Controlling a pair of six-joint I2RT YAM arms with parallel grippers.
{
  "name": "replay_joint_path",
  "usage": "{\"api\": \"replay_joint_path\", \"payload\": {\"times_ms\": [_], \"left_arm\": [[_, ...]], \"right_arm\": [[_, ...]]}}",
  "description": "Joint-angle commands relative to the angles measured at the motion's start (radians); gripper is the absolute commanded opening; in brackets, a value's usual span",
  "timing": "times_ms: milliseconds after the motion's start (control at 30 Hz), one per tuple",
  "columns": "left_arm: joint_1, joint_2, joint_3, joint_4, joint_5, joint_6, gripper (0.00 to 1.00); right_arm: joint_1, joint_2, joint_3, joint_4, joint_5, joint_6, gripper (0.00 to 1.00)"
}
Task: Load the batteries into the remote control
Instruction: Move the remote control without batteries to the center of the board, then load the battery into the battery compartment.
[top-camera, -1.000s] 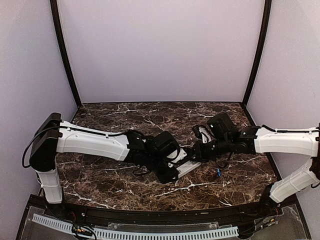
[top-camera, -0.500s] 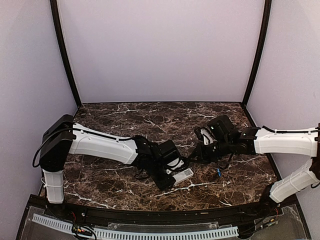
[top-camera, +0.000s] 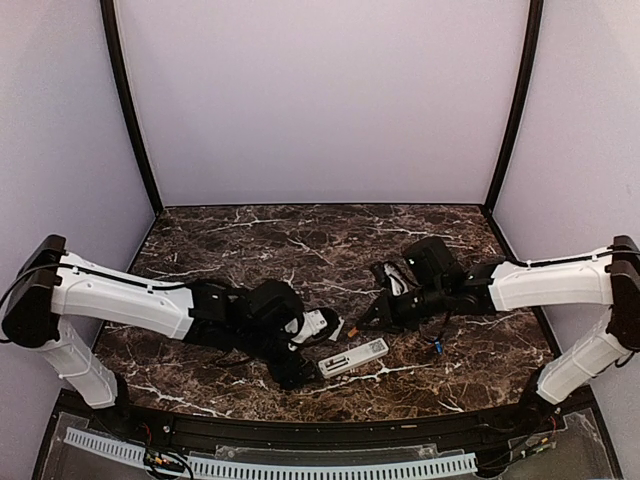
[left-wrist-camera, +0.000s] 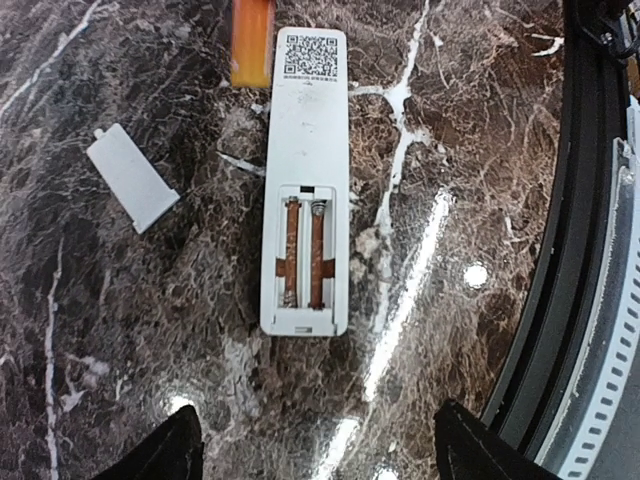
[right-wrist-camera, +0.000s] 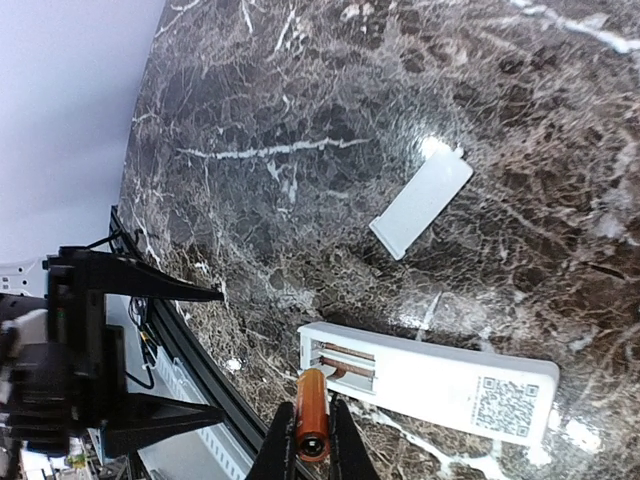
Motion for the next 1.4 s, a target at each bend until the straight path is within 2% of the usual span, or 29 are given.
{"api": "replay_joint_path", "payload": {"times_ms": [0,100,200,433,633,1000,1367], "left_arm": [[-0.004,-0.142,-0.171,0.166,-0.024,0.048,0.78],[-0.004,-0.189,-0.313,0.303,-0.041,0.090,0.76],[-0.004,-0.243,-0.448,0.532,-0.065,0.140,0.76],[-0.004,-0.211,-0.465,0.624,-0.063,0.262,0.72],[-0.004,-0.142,-0.412,0.601,-0.026,0.295,0.62],[-0.004,-0.080,-0.315,0.519,0.008,0.288,0.49],[-0.004,0.062,-0.179,0.398,-0.042,0.261,0.44]], "right_arm": [[0.053,0.091,0.003,0.140,-0.059,0.049,0.00],[0.066,0.144,0.002,0.204,-0.081,0.087,0.00],[0.069,0.184,-0.005,0.247,-0.095,0.110,0.00],[0.085,0.228,-0.042,0.301,-0.107,0.158,0.00],[0.093,0.260,-0.055,0.333,-0.096,0.174,0.00],[0.102,0.282,-0.099,0.408,-0.050,0.215,0.00],[0.125,0.325,-0.152,0.538,-0.009,0.285,0.00]]}}
